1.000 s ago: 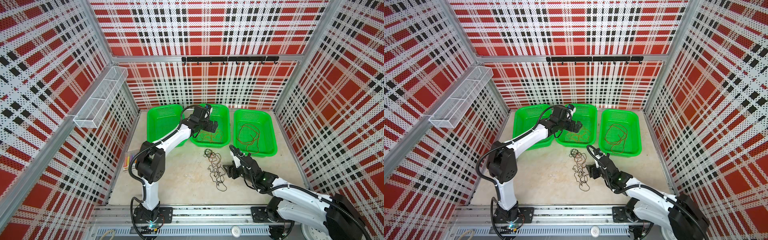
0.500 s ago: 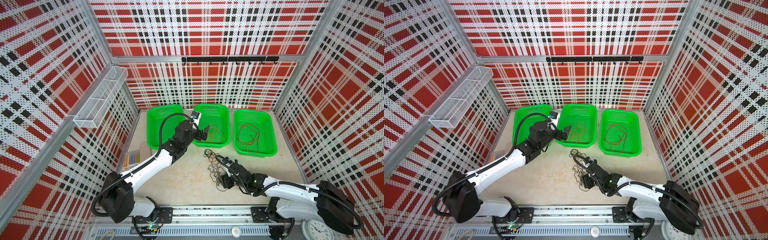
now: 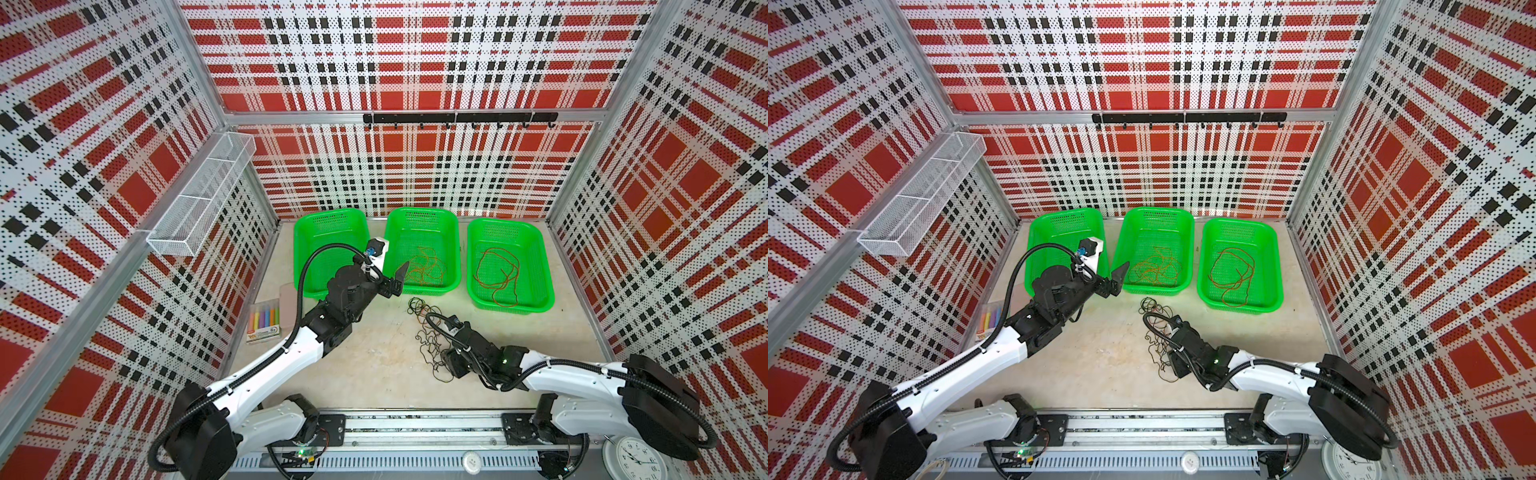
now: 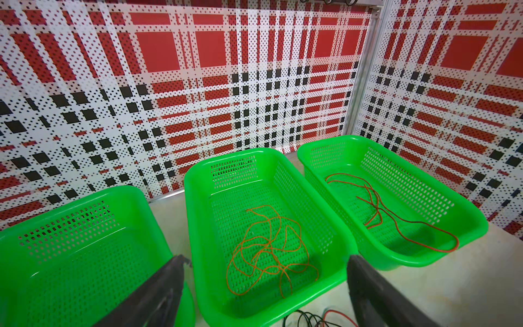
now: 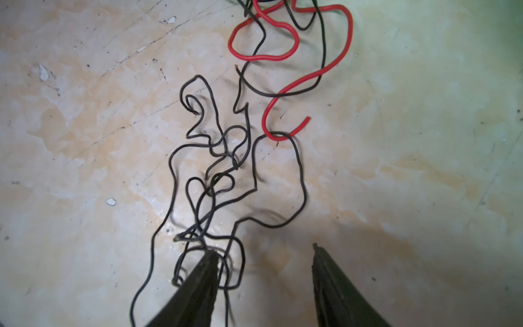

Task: Untangle and sort cables by color
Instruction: Untie the cable.

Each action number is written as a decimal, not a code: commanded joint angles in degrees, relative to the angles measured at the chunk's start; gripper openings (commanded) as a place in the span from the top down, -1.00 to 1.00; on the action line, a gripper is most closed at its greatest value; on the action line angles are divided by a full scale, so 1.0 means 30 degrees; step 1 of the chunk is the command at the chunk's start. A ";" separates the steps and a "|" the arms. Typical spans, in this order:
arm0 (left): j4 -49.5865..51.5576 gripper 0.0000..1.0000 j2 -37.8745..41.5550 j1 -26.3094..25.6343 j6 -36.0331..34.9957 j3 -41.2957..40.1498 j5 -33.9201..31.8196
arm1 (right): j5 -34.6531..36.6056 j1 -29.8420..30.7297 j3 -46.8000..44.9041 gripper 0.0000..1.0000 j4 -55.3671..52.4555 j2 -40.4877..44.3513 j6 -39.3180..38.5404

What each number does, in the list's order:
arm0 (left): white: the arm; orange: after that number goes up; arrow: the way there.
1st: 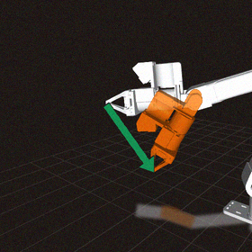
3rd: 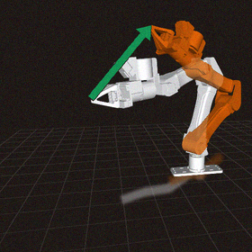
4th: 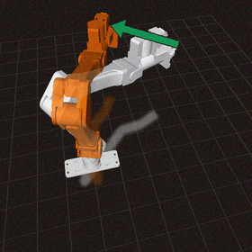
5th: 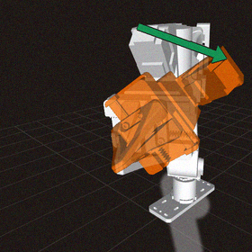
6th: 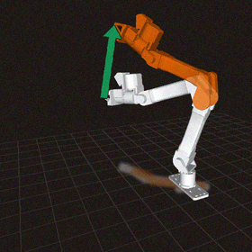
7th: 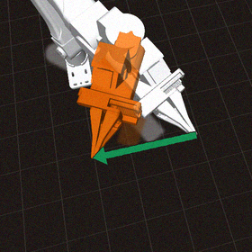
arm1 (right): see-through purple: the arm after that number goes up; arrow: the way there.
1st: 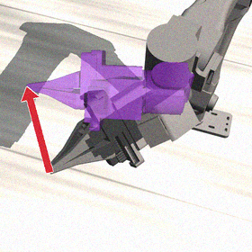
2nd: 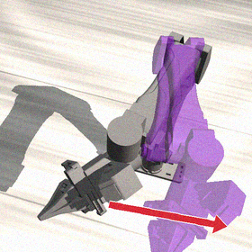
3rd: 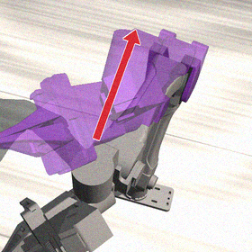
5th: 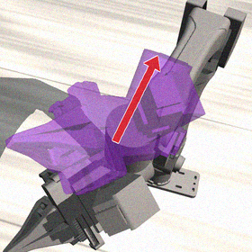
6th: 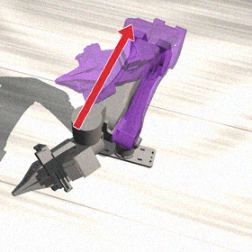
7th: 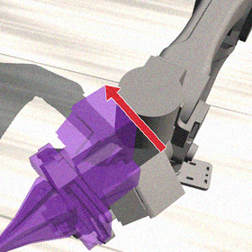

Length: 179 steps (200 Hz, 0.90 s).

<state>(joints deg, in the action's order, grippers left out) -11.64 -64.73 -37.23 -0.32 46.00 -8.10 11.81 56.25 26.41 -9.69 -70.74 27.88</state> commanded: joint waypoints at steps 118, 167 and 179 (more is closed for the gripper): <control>-0.1630 -0.68 0.0993 -0.0798 -0.1172 -0.0825 -0.0171 | 0.2243 0.0082 0.2894 1.00 -0.3386 0.2650 -0.2987; -0.3614 -0.36 0.1435 -0.2435 -0.3540 -0.1682 0.1282 | 0.4146 -0.0163 0.5673 1.00 -0.5703 0.6284 -0.6726; -0.4089 -0.34 0.1395 -0.2714 -0.3865 -0.1848 0.1887 | 0.4284 -0.0389 0.6432 1.00 -0.5875 0.6624 -0.7592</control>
<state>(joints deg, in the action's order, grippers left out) -18.59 -61.41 -43.53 -7.62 41.80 -5.98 20.86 55.96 41.93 -23.11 -53.19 12.67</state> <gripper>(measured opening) 0.674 0.046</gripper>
